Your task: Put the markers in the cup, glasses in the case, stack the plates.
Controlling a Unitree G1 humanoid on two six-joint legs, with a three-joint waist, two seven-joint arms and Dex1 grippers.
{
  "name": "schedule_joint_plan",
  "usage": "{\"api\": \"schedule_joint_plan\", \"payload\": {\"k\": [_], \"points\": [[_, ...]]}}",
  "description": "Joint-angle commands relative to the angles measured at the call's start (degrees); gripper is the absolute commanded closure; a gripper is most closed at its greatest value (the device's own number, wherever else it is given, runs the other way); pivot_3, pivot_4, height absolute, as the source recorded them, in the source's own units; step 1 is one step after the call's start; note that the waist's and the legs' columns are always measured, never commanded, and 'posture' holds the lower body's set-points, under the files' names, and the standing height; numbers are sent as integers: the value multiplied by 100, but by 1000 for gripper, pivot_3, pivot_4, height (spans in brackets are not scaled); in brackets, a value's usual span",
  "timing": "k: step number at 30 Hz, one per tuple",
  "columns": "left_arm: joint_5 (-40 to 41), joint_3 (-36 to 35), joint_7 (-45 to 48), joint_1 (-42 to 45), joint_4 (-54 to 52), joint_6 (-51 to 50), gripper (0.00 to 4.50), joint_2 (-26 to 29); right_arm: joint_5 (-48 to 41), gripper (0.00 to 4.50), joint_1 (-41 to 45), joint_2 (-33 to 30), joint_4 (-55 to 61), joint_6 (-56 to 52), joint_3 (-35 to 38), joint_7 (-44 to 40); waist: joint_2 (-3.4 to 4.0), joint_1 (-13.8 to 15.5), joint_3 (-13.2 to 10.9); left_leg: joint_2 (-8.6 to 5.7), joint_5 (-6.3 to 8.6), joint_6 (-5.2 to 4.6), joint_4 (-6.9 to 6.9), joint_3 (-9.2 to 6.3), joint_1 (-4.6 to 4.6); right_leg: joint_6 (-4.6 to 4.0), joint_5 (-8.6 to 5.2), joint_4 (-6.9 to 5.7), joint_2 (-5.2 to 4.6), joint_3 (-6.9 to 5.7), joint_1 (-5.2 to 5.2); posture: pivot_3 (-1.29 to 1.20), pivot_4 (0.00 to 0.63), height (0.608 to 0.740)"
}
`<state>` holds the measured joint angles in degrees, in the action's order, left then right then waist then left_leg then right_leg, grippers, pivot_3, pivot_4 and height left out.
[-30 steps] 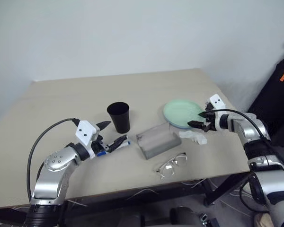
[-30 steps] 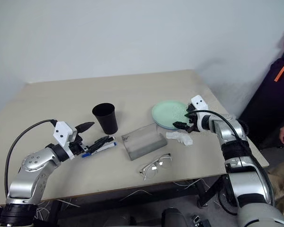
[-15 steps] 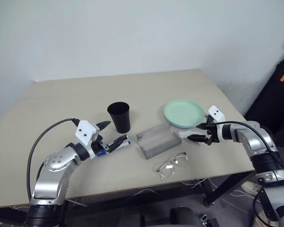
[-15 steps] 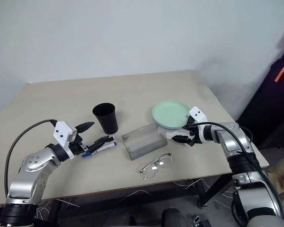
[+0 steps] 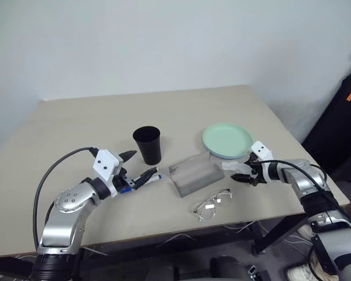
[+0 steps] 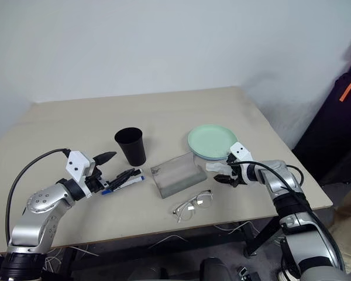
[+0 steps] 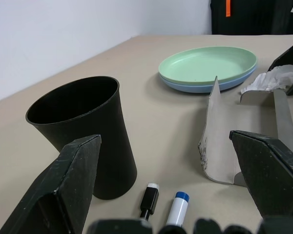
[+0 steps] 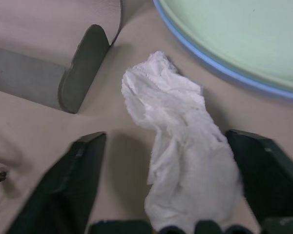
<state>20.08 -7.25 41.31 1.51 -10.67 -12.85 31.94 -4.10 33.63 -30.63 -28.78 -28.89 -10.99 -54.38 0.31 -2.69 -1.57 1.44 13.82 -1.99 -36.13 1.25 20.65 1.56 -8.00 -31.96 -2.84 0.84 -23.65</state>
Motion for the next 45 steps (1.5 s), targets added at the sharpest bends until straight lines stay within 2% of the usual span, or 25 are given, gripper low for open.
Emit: {"api": "schedule_joint_plan", "payload": {"k": [1,8,9,15,20,25,30,36,39,45], "points": [[26,-61,-16,45,-186,32,0,14,168,1734,145,-20,26,282,-12,112,0,-1,0,0,0,0,0,0,0,0,0,0,0,0,0,0,0,727],[6,-39,-12,66,-135,49,0,3,225,4320,195,-102,43,443,57,73,0,-1,0,0,0,0,0,0,0,0,0,0,0,0,-1,0,0,727],[3,-34,-12,77,-126,51,0,2,228,4444,218,-125,48,470,71,65,0,-1,0,0,0,0,0,1,0,0,0,0,0,0,0,0,0,727],[0,-36,2,104,-108,59,0,3,16,4444,411,-283,347,413,195,-275,1,-2,-1,0,0,0,0,2,0,0,0,0,0,1,-1,0,0,727],[6,-58,27,152,-63,53,0,31,-387,4444,1043,-203,458,148,552,-427,1,-16,-1,3,0,0,1,1,-1,0,0,-2,1,0,-6,0,0,727],[-14,-47,30,232,2,67,0,31,-50,4444,1931,291,-946,534,601,550,-2,-21,1,7,10,18,1,2,-4,0,0,-3,1,-7,-7,0,0,727],[-26,-25,24,278,22,65,0,7,318,4444,2621,829,-2549,1522,579,1457,-1,-17,0,6,0,1,3,3,2,-1,1,-5,1,-7,-6,0,0,727],[-27,-14,-41,175,-85,62,0,-58,625,4444,3106,1175,-3853,2344,620,2308,0,-25,0,0,0,0,15,5,11,-1,2,3,-1,4,-12,0,0,727],[-29,-19,-70,127,-115,69,0,-78,713,3847,3188,1190,-4098,2544,635,2516,-1,-22,1,-1,0,0,15,1,11,-2,2,7,-1,3,-8,0,0,727],[-14,-33,-72,70,-144,59,0,-77,721,1844,3250,1056,-4171,2669,737,2509,1,-35,0,0,-1,-1,12,2,3,-2,2,1,0,3,-4,0,0,727]]}}
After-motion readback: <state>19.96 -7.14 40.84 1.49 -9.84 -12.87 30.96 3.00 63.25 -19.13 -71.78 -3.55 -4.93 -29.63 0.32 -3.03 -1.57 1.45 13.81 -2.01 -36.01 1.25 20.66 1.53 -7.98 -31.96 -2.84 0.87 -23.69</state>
